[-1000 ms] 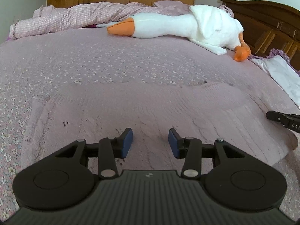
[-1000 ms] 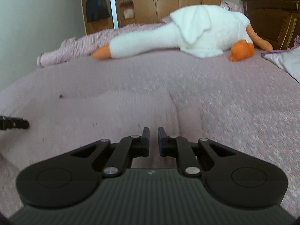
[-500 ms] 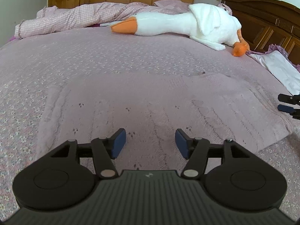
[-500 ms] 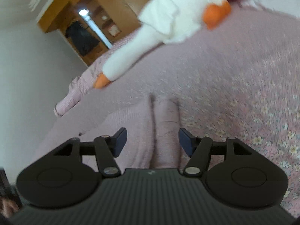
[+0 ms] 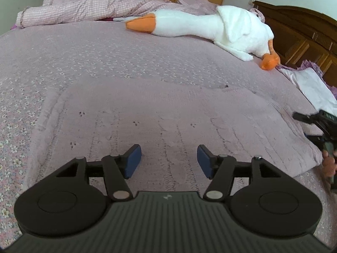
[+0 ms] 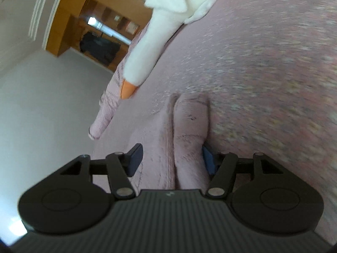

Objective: Fold small clothes
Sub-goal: 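Grasp the side edge of the folded cardigan with the right tool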

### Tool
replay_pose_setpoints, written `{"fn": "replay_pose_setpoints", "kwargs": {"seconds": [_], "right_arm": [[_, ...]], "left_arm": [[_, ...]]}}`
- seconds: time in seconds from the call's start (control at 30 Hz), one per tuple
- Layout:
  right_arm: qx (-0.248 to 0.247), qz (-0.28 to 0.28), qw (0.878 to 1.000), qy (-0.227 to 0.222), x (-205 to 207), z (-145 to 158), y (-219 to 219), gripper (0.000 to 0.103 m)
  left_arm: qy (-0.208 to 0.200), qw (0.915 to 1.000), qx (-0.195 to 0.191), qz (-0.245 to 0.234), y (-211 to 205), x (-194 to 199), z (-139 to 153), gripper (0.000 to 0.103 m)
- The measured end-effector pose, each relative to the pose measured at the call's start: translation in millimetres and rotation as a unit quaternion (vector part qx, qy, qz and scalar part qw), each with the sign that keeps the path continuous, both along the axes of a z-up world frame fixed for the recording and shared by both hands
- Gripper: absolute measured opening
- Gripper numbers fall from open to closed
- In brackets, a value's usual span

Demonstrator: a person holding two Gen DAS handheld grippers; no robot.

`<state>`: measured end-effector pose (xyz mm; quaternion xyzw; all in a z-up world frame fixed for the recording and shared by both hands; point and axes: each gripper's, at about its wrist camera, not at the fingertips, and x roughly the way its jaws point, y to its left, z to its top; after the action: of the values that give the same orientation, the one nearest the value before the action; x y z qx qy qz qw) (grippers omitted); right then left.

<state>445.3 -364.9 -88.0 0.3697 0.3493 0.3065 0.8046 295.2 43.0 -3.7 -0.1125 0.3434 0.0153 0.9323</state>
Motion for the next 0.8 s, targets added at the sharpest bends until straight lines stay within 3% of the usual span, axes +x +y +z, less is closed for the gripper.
{"fn": "replay_pose_setpoints", "kwargs": {"seconds": [0.1, 0.17, 0.23, 0.53, 0.8], "right_arm": [[0.004, 0.003, 1.000, 0.001, 11, 0, 6, 0.055], [0.012, -0.002, 1.000, 0.012, 16, -3, 5, 0.045], [0.010, -0.006, 1.000, 0.023, 19, -7, 2, 0.027], [0.035, -0.029, 0.998, 0.034, 16, -6, 1, 0.022], [0.039, -0.049, 0.998, 0.024, 13, 1, 15, 0.021]], "left_arm": [[0.003, 0.9999, 0.010, -0.007, -2, 3, 1, 0.067], [0.005, 0.9998, 0.016, -0.005, -2, 4, 2, 0.067], [0.006, 0.9998, 0.017, -0.007, -2, 4, 3, 0.067], [-0.003, 0.9998, 0.019, -0.002, 9, -11, 8, 0.067], [-0.033, 0.9986, 0.035, 0.024, 53, -44, 13, 0.068]]}}
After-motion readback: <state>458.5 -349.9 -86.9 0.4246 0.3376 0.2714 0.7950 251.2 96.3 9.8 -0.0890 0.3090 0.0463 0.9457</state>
